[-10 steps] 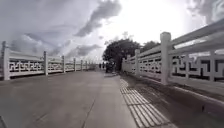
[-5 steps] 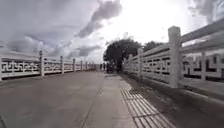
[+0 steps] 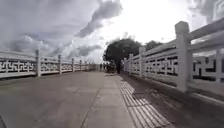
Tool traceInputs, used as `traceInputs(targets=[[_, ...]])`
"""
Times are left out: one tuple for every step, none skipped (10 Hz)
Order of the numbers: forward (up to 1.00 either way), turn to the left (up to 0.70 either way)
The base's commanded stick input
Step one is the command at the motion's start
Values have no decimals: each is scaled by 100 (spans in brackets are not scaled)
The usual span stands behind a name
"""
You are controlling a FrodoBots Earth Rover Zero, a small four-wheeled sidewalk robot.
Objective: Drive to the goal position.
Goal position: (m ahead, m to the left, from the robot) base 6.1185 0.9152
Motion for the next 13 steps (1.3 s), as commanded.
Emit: traceInputs(targets=[[45, 0], [45, 0], [45, 0], [45, 0], [45, 0], [45, 0], [45, 0], [45, 0], [45, 0], [45, 0], [45, 0], [45, 0], [45, 0]])
